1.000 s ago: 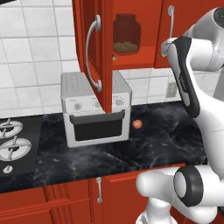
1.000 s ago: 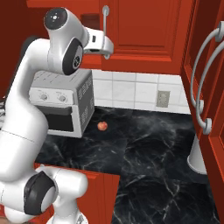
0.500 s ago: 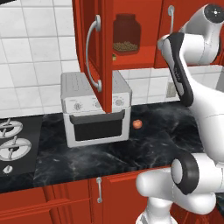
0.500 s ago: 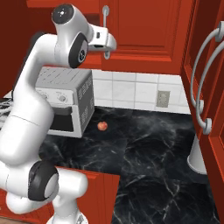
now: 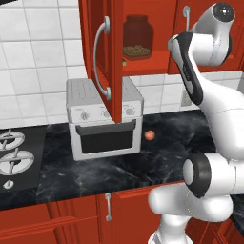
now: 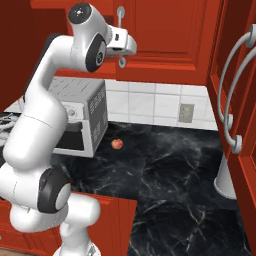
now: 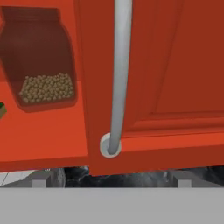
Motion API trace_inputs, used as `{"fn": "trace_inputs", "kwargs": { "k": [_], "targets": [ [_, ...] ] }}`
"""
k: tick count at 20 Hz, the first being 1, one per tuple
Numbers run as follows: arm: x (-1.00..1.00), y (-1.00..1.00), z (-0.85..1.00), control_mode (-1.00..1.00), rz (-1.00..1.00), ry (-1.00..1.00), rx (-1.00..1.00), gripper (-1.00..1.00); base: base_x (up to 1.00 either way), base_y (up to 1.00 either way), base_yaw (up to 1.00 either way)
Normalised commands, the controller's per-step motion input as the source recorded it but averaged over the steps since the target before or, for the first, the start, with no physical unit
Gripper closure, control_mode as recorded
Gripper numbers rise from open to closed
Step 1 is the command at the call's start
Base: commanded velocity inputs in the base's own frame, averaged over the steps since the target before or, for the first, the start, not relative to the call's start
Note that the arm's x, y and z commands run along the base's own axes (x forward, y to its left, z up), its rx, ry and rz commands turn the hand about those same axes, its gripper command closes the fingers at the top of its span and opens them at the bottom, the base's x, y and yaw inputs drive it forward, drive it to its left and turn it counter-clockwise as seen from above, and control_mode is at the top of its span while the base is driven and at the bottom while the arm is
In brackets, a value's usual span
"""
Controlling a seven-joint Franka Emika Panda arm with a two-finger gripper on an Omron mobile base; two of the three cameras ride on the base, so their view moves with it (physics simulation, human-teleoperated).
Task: Pick the sponge and dish brush from the cabinet and place them on the counter.
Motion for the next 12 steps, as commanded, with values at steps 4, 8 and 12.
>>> {"fn": "trace_inputs", "kwargs": {
  "k": [4, 8, 12],
  "targets": [
    [0.39, -0.03, 0.00, -1.00, -0.02, 0.00, 0.00, -1.00, 0.00, 0.00, 0.00],
    [0.36, -0.06, 0.00, -1.00, -0.01, 0.00, 0.00, -1.00, 0.00, 0.00, 0.00],
    [0.31, -0.09, -0.01, -1.00, 0.00, 0.00, 0.00, -1.00, 0.00, 0.00, 0.00]
  ]
}}
